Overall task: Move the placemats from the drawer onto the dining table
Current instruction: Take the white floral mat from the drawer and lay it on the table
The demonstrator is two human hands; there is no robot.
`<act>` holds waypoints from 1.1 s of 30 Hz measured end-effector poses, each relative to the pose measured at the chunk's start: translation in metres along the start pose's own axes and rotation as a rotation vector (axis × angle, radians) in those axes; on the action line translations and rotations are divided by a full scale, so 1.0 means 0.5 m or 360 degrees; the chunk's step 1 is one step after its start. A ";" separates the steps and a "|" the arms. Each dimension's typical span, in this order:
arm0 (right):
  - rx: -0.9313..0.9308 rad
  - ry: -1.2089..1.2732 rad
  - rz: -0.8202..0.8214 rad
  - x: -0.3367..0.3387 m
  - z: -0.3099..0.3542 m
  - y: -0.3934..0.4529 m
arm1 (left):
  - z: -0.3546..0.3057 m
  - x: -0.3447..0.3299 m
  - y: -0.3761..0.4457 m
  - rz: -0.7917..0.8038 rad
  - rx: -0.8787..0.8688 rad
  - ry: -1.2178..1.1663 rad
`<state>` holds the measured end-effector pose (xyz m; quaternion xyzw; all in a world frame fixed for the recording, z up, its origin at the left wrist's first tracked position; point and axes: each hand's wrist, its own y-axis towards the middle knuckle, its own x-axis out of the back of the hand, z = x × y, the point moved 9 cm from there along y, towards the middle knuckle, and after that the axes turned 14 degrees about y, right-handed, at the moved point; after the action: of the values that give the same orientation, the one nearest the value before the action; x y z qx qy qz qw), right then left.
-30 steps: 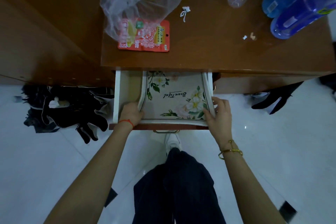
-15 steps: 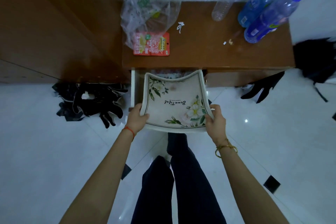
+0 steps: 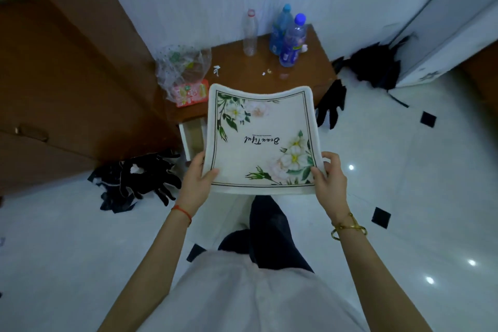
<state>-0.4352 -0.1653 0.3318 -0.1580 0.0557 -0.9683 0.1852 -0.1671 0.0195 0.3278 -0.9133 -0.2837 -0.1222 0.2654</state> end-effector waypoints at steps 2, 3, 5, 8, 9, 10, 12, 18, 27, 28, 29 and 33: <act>0.0013 0.0029 -0.0117 0.063 0.016 -0.049 | -0.045 -0.025 -0.033 0.0075 -0.0113 0.0009; 0.0018 0.0045 -0.0173 0.091 0.023 -0.072 | -0.066 -0.037 -0.044 0.0099 -0.0168 0.0034; 0.0016 0.0085 -0.0332 0.163 0.027 -0.129 | -0.115 -0.080 -0.067 0.0193 -0.0294 0.0108; -0.0007 0.0063 -0.0588 0.268 0.013 -0.209 | -0.179 -0.166 -0.088 0.0363 -0.0480 0.0215; -0.0032 0.0065 -0.0665 0.301 0.001 -0.234 | -0.203 -0.199 -0.096 0.0423 -0.0535 0.0253; -0.0061 0.0080 -0.0744 0.335 -0.011 -0.259 | -0.224 -0.236 -0.102 0.0487 -0.0580 0.0279; -0.0115 0.0114 -0.0905 0.402 -0.040 -0.313 | -0.263 -0.319 -0.121 0.0638 -0.0638 0.0317; -0.0236 0.0194 -0.1392 0.629 -0.118 -0.489 | -0.366 -0.631 -0.217 0.1099 -0.0826 0.0417; -0.0363 0.0133 -0.2075 0.971 -0.209 -0.768 | -0.506 -1.129 -0.479 0.1658 -0.1090 0.0547; -0.0376 0.0134 -0.2149 0.995 -0.217 -0.794 | -0.516 -1.172 -0.511 0.1726 -0.1109 0.0556; -0.0391 0.0141 -0.2220 1.016 -0.226 -0.820 | -0.525 -1.216 -0.541 0.1802 -0.1130 0.0572; -0.0487 0.0250 -0.2486 1.080 -0.283 -0.911 | -0.545 -1.384 -0.656 0.2082 -0.1205 0.0646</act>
<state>-1.1129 0.0602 0.4283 -0.1063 0.0740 -0.8080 -0.5748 -0.9382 -0.2161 0.4315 -0.8830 0.4274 -0.1941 0.0005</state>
